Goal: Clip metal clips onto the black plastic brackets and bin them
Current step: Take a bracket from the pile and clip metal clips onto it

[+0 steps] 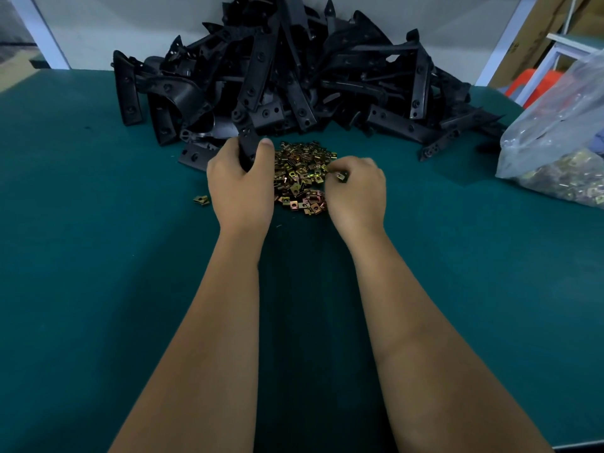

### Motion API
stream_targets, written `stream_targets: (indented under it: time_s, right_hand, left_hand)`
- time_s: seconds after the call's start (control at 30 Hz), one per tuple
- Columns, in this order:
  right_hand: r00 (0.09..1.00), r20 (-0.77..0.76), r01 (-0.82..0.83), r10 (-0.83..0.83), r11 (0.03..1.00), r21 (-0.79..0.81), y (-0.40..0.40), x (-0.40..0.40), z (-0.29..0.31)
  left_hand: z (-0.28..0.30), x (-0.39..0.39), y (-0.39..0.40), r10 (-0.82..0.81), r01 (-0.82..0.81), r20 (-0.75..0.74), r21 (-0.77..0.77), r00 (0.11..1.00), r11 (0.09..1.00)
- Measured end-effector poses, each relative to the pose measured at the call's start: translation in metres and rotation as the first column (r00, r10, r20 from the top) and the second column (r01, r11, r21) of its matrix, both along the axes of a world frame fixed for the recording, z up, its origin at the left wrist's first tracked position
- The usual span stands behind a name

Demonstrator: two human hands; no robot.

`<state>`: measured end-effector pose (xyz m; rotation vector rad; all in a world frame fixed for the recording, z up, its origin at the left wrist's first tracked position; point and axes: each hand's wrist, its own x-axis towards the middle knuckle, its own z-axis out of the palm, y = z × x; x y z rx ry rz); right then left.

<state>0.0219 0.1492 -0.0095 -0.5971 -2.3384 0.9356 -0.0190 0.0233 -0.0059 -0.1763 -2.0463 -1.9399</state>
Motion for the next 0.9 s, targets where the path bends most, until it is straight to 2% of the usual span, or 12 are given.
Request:
stream_targets:
  time_s: [0.1,0.17,0.43,0.5,0.57,0.63,0.73,0.9]
  right_hand:
    - [0.975,0.195,-0.147,0.109,0.97,0.193,-0.009,-0.003,-0.003]
    - [0.954,0.275,-0.191,0.119,0.948,0.253,-0.011,-0.003,-0.004]
    - [0.961,0.191,-0.246,0.198,0.931,0.269,-0.01,-0.002,-0.004]
    - [0.97,0.103,-0.237,0.222,0.955,0.179,-0.009,-0.003,-0.004]
    - [0.97,-0.047,-0.241,0.24,0.97,-0.019,-0.01,-0.002,-0.002]
    - [0.956,-0.193,-0.265,0.22,0.931,-0.252,-0.011,0.0,0.002]
    - [0.929,-0.327,-0.325,0.173,0.805,-0.496,-0.009,0.001,0.007]
    - [0.861,-0.476,-0.491,0.178,0.533,-0.689,-0.009,0.001,0.01]
  left_hand:
    - [-0.001,-0.001,0.001,-0.007,0.007,0.001,0.007,1.0,1.0]
    - [-0.002,-0.002,0.002,-0.01,0.01,0.004,0.005,1.0,1.0]
    - [-0.003,-0.002,0.003,-0.016,0.017,0.067,-0.007,0.998,1.0]
    - [-0.003,-0.003,0.003,-0.027,0.028,0.07,0.0,0.997,1.0]
    - [-0.003,-0.002,0.003,-0.021,0.021,0.071,0.0,0.997,1.0]
    - [-0.002,-0.002,0.004,-0.021,0.02,0.08,0.013,0.997,1.0]
    - [0.0,0.0,0.004,-0.066,0.059,0.106,0.063,0.992,0.996]
    - [0.004,0.007,0.007,-0.169,0.165,0.065,0.062,0.984,0.984]
